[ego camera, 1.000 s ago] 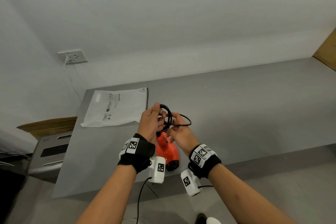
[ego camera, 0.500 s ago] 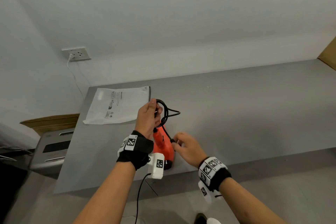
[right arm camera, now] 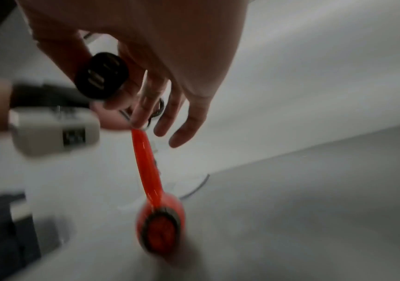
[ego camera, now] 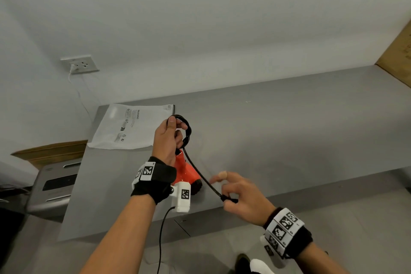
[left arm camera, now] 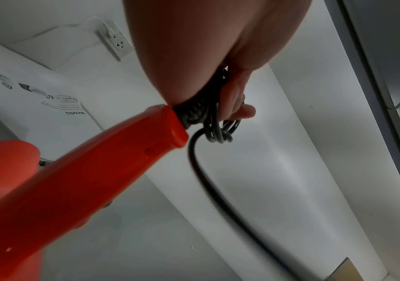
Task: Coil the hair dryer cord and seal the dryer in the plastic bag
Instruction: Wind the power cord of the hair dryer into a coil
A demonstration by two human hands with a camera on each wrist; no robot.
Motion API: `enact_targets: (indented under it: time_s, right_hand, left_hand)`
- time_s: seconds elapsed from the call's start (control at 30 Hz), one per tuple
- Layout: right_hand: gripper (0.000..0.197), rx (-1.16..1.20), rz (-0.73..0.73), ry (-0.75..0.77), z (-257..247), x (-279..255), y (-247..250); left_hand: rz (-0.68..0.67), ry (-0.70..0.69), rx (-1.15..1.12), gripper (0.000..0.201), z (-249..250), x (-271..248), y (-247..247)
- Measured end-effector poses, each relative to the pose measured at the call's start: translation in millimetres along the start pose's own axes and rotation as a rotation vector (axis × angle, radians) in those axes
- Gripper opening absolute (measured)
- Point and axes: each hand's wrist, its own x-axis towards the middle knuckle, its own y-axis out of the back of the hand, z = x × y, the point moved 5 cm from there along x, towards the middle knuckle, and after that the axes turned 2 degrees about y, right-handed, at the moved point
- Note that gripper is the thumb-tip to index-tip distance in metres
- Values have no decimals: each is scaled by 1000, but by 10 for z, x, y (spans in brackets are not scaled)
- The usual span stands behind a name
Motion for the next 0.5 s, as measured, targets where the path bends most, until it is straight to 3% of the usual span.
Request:
enact_targets:
  time_s: [0.13, 0.27, 0.33, 0.43, 0.5]
  right_hand:
    - [15, 429, 91, 81, -499, 189, 390]
    - [15, 622, 223, 171, -741, 473, 584]
    - [17, 766, 205, 174, -775, 609, 567]
    - [28, 741, 149, 95, -786, 741, 461]
    - [25, 642, 96, 0, -771, 790, 367]
  left_hand:
    - [-40, 3, 5, 33, -20, -16, -25]
    - [-80, 11, 43, 33, -37, -94, -123]
    - [-92, 32, 29, 33, -54, -103, -136]
    - [-95, 68, 8, 32, -55, -118, -154]
    - [-92, 101, -45, 32, -20, -155, -185]
